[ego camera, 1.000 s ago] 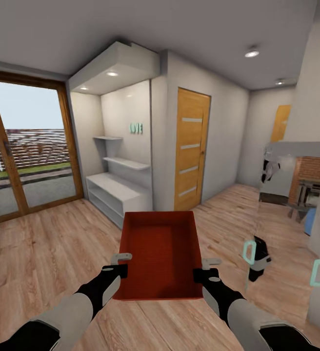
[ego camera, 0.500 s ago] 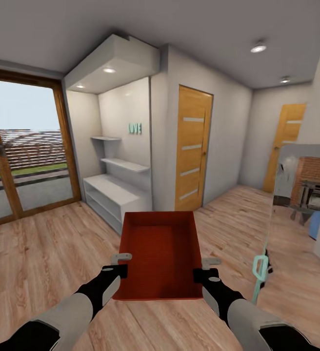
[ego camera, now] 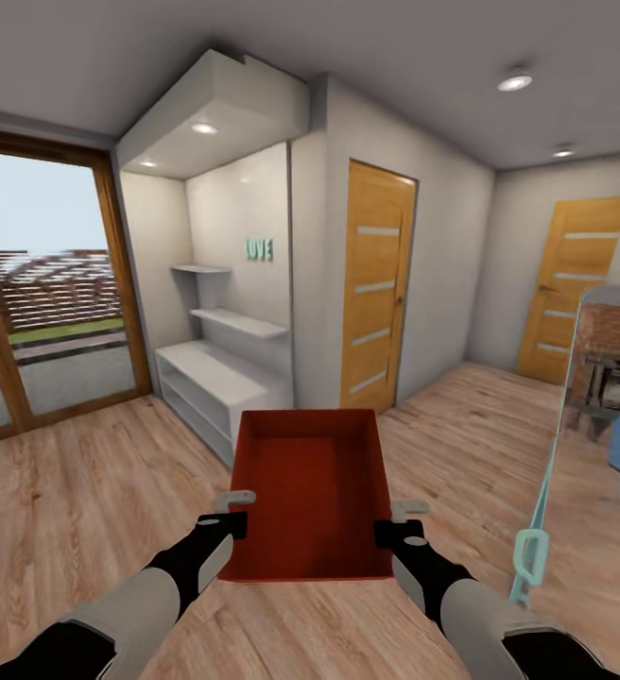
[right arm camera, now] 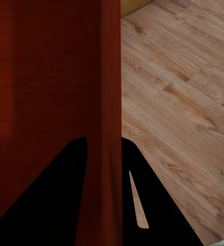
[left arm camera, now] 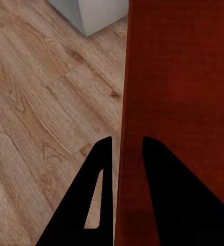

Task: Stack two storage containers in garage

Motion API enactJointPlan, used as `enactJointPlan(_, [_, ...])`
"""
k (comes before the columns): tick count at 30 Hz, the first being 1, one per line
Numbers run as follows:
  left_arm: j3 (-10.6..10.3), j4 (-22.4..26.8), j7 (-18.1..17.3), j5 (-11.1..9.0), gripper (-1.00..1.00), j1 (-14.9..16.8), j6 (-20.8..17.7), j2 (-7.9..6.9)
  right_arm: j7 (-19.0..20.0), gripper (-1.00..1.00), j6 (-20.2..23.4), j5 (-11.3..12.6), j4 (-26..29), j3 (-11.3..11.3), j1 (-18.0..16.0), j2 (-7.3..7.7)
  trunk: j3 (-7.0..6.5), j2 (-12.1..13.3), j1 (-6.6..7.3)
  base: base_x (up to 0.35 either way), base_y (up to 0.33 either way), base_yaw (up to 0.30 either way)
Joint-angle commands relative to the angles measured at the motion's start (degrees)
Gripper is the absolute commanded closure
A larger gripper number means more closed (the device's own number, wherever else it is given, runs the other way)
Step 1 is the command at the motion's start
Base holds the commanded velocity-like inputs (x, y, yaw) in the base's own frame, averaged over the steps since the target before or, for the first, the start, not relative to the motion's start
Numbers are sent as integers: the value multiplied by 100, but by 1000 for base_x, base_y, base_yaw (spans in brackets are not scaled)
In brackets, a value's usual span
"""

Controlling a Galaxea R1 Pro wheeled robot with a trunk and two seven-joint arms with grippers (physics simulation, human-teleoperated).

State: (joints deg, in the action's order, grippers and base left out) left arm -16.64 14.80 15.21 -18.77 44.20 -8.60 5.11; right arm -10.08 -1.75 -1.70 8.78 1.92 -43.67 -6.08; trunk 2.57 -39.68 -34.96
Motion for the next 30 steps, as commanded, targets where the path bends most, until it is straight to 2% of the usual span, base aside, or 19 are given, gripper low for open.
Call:
enactJointPlan(1, [230, 31, 121, 128, 100, 10, 60, -185, 24, 100, -10, 56, -17, 19, -1, -3, 10, -9, -5, 322, 0, 0])
enactJointPlan(17, [231, 40, 119, 129, 100, 10, 60, -186, 17, 100, -1, 56, -17, 28, -2, -7, 10, -9, -5, 322, 0, -11])
enactJointPlan(30, [231, 41, 119, 128, 100, 10, 60, -191, 15, 100, -9, 56, -17, 28, -1, -7, 10, -9, -5, 322, 0, -256])
